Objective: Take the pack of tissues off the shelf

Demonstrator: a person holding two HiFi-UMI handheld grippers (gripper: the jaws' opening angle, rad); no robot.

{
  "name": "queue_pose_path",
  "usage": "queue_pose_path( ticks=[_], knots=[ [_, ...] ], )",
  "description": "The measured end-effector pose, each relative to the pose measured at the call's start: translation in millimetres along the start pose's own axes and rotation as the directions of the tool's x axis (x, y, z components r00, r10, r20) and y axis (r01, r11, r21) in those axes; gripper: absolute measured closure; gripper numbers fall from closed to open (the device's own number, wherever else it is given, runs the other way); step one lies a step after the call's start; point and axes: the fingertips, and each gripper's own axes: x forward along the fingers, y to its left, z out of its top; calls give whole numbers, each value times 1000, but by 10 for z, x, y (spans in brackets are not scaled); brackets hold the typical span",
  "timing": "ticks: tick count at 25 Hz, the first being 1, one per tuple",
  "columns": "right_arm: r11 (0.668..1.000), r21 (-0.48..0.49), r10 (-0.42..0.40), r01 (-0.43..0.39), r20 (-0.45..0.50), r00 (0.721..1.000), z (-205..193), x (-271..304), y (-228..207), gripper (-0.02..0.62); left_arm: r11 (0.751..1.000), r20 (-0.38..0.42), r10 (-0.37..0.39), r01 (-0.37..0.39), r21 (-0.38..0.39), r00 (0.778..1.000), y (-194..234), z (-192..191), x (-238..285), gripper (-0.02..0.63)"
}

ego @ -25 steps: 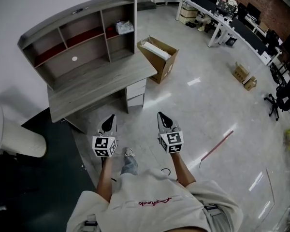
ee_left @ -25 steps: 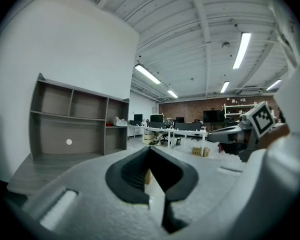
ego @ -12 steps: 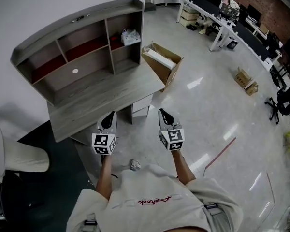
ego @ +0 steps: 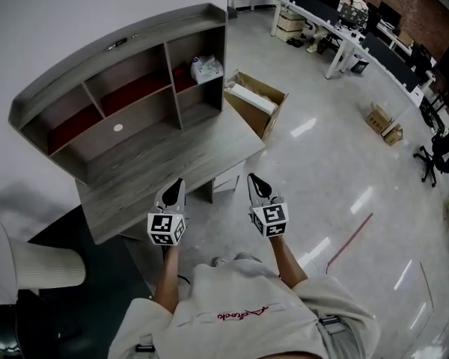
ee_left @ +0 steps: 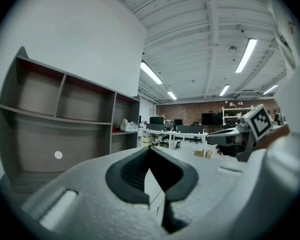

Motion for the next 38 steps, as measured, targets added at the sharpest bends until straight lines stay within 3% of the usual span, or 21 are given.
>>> queue_pose_path(
  ticks=[16, 38],
  knots=[
    [1000, 8, 28, -28, -8, 1000, 24, 783, -231, 588, 1000, -23, 7, -7, -4, 1000, 398, -26, 633, 607],
    [990, -16, 141, -140, 79, 987, 812, 3053, -1209, 588, 993, 24, 109, -110, 34, 994, 1485, 698, 2725, 607]
  ],
)
